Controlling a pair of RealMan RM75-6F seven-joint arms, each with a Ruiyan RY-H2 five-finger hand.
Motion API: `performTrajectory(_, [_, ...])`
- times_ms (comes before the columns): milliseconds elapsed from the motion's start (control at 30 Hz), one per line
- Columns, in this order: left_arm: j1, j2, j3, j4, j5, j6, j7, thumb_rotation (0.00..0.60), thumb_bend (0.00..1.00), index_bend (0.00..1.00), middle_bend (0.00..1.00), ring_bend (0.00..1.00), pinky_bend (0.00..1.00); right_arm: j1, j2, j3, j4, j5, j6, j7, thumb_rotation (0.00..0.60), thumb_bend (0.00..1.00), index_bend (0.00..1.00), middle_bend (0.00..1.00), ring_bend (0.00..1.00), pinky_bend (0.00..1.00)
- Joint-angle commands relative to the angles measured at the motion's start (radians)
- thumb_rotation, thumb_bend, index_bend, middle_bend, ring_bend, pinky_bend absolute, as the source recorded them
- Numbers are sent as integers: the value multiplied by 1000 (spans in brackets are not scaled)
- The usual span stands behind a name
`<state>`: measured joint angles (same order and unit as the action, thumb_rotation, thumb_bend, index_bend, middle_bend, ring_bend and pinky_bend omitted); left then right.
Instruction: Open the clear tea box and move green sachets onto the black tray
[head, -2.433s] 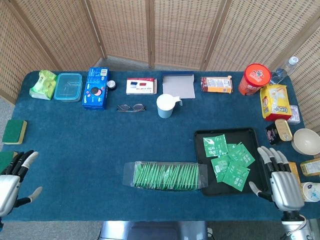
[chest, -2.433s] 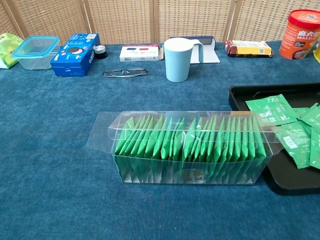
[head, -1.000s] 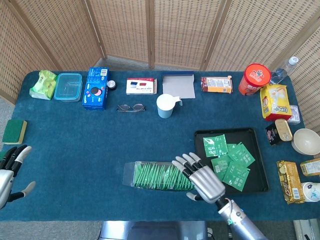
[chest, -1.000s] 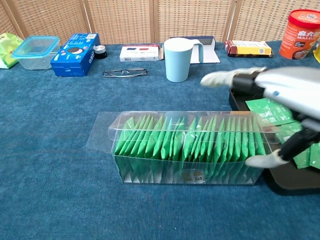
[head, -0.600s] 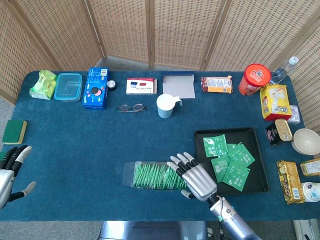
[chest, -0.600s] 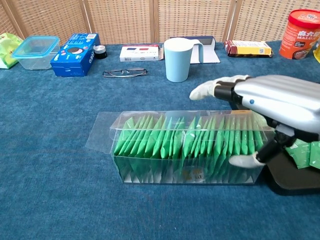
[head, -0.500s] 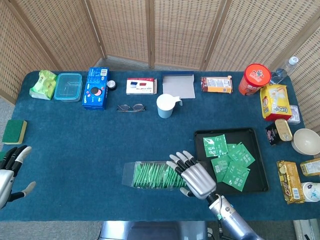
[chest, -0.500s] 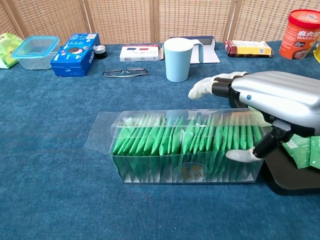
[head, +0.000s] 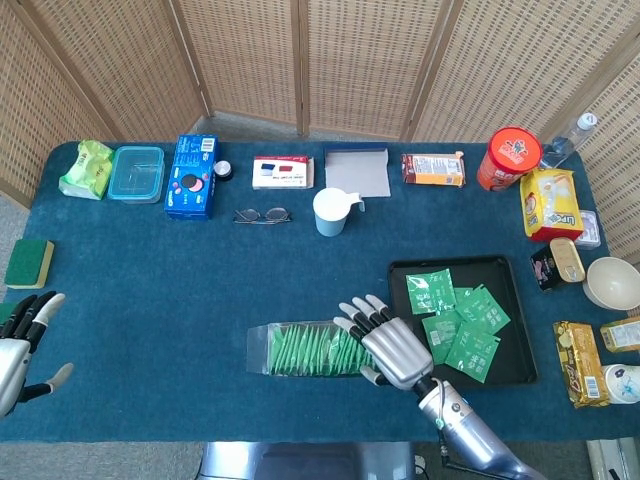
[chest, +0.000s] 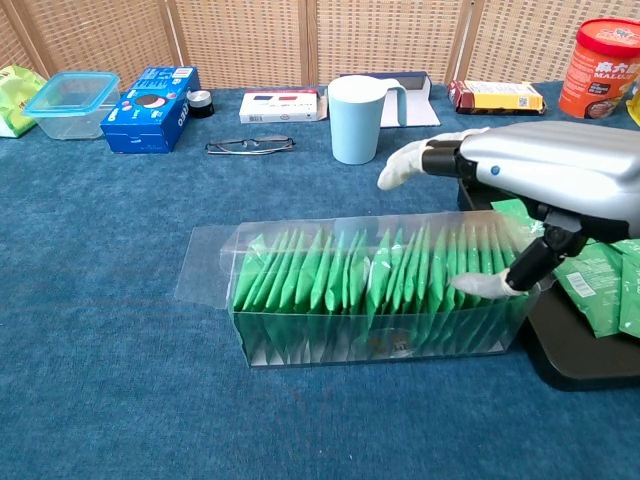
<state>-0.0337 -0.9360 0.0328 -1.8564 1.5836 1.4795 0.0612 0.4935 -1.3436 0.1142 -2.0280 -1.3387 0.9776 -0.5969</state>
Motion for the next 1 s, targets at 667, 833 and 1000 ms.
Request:
performTrajectory(667, [4,-6,4,20,-8,3,-16,600,223,45,63,0,236,70,18,11,8,65,-1,43,600,317,140,0,0,14])
performTrajectory(833, [1,-9,3,24,-6,1,-19,600,223,45,63,0,236,89,18,21,14,80,1,50,600,318,158,0,0,14])
performTrajectory(1000, [2,-11,5,30,-11,-2,-24,600,223,45,62,0,236,116,32,43,4,120,-14,53,600,324,162,0,0,14])
